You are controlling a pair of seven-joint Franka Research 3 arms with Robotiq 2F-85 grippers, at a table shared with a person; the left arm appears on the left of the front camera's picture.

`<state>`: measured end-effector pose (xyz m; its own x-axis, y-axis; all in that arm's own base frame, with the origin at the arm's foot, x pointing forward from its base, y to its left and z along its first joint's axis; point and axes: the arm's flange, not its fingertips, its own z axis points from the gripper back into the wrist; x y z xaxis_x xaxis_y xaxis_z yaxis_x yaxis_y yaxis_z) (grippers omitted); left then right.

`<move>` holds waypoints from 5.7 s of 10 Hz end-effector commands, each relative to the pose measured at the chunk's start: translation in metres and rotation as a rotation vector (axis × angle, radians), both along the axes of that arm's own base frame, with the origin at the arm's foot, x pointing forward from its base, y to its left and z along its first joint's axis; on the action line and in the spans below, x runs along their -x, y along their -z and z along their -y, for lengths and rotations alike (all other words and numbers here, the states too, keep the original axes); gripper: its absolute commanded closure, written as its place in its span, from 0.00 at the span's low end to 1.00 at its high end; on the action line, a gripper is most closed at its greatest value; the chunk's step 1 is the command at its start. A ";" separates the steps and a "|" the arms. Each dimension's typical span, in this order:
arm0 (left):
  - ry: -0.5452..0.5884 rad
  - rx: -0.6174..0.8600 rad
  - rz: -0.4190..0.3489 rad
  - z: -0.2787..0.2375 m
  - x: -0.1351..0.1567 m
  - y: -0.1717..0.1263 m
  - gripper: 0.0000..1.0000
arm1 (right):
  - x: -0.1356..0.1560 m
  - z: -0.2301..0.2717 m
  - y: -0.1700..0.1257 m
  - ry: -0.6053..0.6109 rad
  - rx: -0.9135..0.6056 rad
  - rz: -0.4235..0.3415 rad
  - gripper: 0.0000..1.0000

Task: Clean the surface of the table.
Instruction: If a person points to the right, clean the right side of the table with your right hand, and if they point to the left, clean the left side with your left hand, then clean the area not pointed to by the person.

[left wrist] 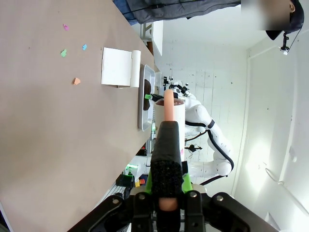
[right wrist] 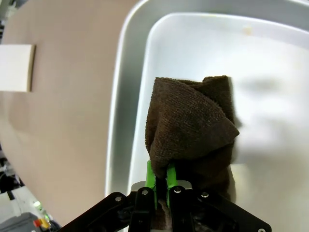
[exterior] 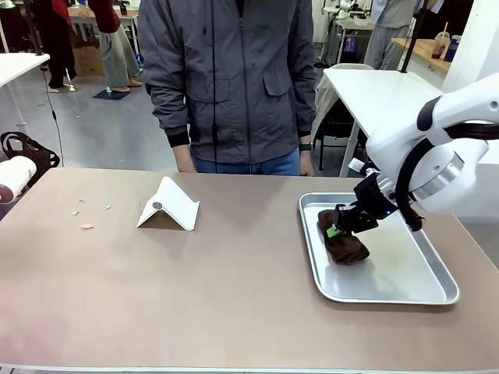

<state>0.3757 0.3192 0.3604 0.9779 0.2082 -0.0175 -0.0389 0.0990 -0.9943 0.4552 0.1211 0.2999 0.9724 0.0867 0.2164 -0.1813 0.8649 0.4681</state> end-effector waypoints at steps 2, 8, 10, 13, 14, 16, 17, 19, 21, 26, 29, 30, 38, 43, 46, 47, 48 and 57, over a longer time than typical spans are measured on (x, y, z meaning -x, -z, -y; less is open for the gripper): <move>0.014 0.005 0.019 0.001 0.004 -0.004 0.81 | 0.000 -0.011 0.006 -0.045 -0.011 0.024 0.91; 0.014 0.005 0.019 0.001 0.004 -0.004 0.81 | -0.004 0.032 0.004 0.051 0.064 0.036 0.91; 0.014 0.005 0.019 0.001 0.004 -0.004 0.81 | -0.005 0.061 0.002 0.101 0.059 0.028 0.91; 0.014 0.005 0.019 0.001 0.004 -0.004 0.81 | 0.003 0.099 0.001 0.164 0.085 0.028 0.91; 0.014 0.005 0.019 0.001 0.004 -0.004 0.81 | 0.007 0.112 0.000 0.196 0.090 0.032 0.91; 0.014 0.005 0.019 0.001 0.004 -0.004 0.81 | 0.014 0.137 -0.004 0.266 0.093 0.042 0.91; 0.014 0.005 0.019 0.001 0.004 -0.004 0.81 | 0.017 0.147 -0.005 0.295 0.089 0.048 0.91; 0.014 0.005 0.019 0.001 0.004 -0.004 0.81 | 0.022 0.156 -0.008 0.316 0.066 0.063 0.91; 0.014 0.005 0.019 0.001 0.004 -0.004 0.81 | 0.022 0.155 -0.008 0.287 0.024 0.076 0.91; 0.014 0.005 0.019 0.001 0.004 -0.004 0.81 | 0.015 0.117 -0.024 0.151 -0.317 0.018 0.91; 0.014 0.005 0.019 0.001 0.004 -0.004 0.81 | 0.016 0.100 -0.047 0.103 -0.634 -0.113 0.91; 0.014 0.005 0.019 0.001 0.004 -0.004 0.81 | 0.019 0.107 -0.059 0.138 -0.767 -0.182 0.91; 0.014 0.005 0.019 0.001 0.004 -0.004 0.81 | 0.106 0.282 -0.108 0.476 -1.123 -0.109 0.91; 0.014 0.005 0.019 0.001 0.004 -0.004 0.81 | 0.119 0.314 -0.102 0.530 -1.092 -0.092 0.91; 0.014 0.005 0.019 0.001 0.004 -0.004 0.81 | 0.119 0.314 -0.102 0.530 -1.092 -0.092 0.91; 0.014 0.005 0.019 0.001 0.004 -0.004 0.81 | 0.119 0.314 -0.102 0.530 -1.092 -0.092 0.91; 0.014 0.005 0.019 0.001 0.004 -0.004 0.81 | 0.119 0.314 -0.102 0.530 -1.092 -0.092 0.91; 0.014 0.005 0.019 0.001 0.004 -0.004 0.81 | 0.119 0.314 -0.102 0.530 -1.092 -0.092 0.91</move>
